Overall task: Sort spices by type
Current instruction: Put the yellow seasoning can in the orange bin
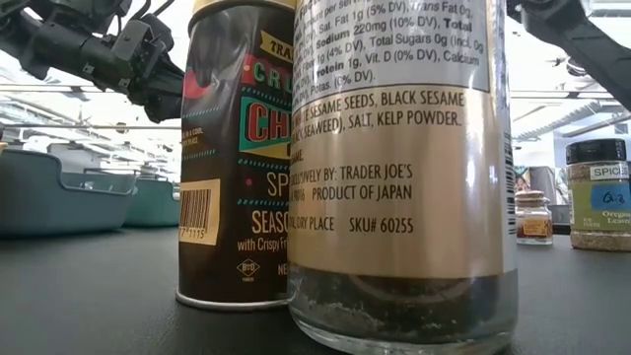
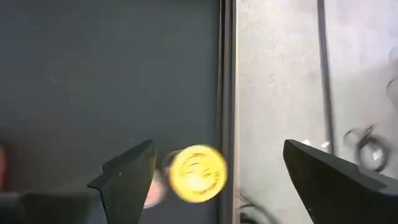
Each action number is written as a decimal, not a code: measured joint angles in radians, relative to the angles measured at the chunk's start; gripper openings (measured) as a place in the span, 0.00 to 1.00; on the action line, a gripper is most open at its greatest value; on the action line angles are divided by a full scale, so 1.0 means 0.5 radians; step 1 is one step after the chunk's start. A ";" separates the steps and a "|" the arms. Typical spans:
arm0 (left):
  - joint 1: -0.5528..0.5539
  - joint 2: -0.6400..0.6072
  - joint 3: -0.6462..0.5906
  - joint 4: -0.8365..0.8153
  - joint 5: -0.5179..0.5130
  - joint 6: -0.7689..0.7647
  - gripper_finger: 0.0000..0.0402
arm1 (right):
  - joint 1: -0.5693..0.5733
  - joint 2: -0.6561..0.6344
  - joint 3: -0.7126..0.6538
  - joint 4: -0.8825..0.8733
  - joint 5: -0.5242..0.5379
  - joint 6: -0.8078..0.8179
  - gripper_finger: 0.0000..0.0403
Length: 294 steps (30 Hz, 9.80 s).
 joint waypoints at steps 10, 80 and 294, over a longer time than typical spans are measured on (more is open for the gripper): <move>0.001 0.000 0.000 -0.004 -0.002 0.034 0.71 | -0.026 0.203 -0.002 -0.146 0.207 -0.455 0.86; 0.003 0.000 0.000 -0.008 -0.037 0.050 0.71 | 0.049 0.248 0.486 -0.492 0.267 -0.270 0.54; -0.080 1.403 1.040 0.006 0.222 0.350 0.71 | -0.602 -0.731 -1.046 -0.483 0.625 1.814 0.75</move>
